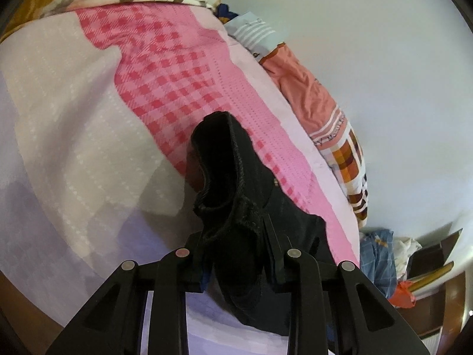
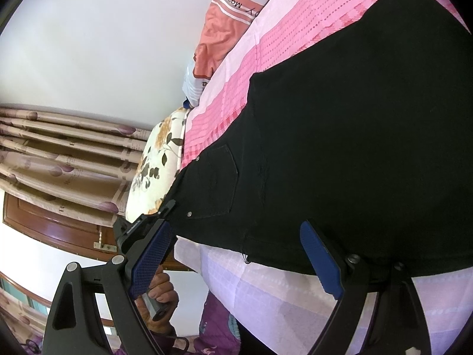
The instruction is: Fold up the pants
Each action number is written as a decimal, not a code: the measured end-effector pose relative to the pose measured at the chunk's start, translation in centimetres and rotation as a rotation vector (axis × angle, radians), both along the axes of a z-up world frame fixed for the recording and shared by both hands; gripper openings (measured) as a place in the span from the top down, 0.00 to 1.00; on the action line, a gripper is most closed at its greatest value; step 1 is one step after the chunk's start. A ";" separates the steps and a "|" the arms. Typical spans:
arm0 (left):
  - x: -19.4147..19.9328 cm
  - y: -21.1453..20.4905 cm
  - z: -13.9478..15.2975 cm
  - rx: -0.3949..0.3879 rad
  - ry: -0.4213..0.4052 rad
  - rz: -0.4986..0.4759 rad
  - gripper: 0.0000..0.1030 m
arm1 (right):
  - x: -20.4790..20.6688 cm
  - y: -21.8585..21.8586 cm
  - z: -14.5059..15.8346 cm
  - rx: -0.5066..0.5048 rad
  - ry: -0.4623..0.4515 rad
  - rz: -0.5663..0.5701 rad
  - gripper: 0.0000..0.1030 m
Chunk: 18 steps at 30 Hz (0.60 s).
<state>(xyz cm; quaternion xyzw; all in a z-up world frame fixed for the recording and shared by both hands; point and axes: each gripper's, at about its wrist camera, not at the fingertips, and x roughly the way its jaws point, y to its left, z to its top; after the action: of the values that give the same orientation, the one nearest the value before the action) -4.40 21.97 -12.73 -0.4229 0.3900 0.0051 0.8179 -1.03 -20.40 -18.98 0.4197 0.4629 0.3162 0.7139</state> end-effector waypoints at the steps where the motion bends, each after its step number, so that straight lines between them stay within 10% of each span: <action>1: 0.0 -0.3 0.5 0.007 -0.011 -0.006 0.72 | 0.1 -0.1 0.0 0.001 0.000 -0.003 0.15; 11: 2.3 -7.1 7.6 0.078 -0.155 -0.155 0.72 | 0.3 -6.4 1.5 0.083 -0.005 -0.161 0.15; 18: 5.7 -19.9 11.2 0.087 -0.250 -0.442 0.72 | -0.4 -12.1 1.6 0.119 -0.006 -0.236 0.15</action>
<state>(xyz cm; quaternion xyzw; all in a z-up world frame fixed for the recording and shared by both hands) 1.27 2.05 -1.54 -0.2891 0.3681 -0.2093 0.8586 -1.45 -32.50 -17.36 0.5119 0.3887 0.2579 0.7214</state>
